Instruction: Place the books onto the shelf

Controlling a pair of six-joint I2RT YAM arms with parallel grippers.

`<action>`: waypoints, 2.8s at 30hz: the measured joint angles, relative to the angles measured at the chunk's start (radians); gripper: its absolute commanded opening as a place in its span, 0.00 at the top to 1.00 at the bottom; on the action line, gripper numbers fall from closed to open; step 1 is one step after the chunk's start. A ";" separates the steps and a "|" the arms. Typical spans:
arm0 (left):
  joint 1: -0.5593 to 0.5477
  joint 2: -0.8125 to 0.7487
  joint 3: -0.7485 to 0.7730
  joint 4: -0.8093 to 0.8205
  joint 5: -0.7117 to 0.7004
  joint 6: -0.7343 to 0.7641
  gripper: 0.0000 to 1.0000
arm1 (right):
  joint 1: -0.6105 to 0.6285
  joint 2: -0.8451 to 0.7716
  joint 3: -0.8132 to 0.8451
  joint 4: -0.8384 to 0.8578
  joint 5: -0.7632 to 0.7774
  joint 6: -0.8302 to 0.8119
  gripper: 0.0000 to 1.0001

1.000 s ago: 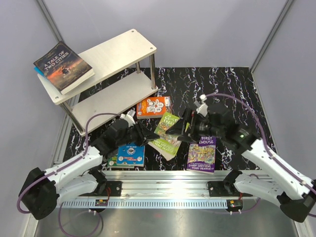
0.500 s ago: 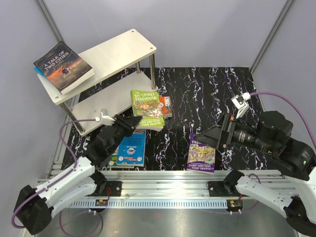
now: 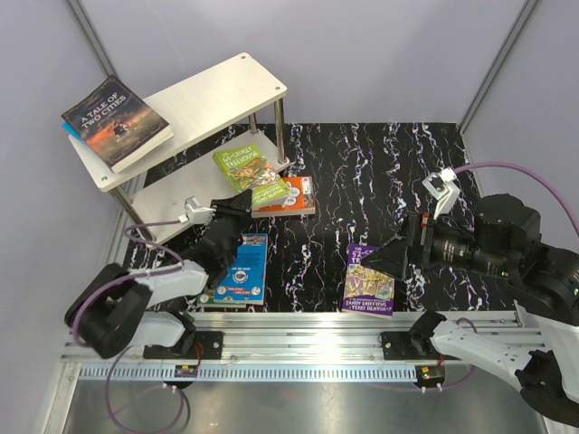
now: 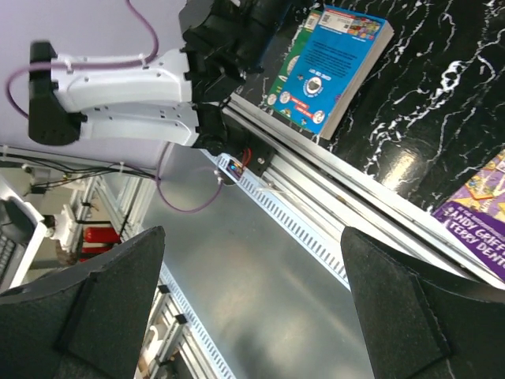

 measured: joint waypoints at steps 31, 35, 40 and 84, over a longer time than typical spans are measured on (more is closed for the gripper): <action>0.306 0.730 0.616 0.085 0.186 -0.138 0.99 | 0.000 0.251 0.175 -0.145 0.208 -0.266 0.00; 0.315 0.740 0.617 0.039 0.237 -0.173 1.00 | 0.000 0.250 0.174 -0.144 0.213 -0.265 0.00; 0.319 0.744 0.594 0.017 0.280 -0.205 1.00 | 0.000 0.236 0.168 -0.143 0.217 -0.264 0.00; 0.395 0.418 0.546 -0.504 0.672 0.011 0.01 | 0.000 0.189 0.119 -0.137 0.233 -0.207 0.00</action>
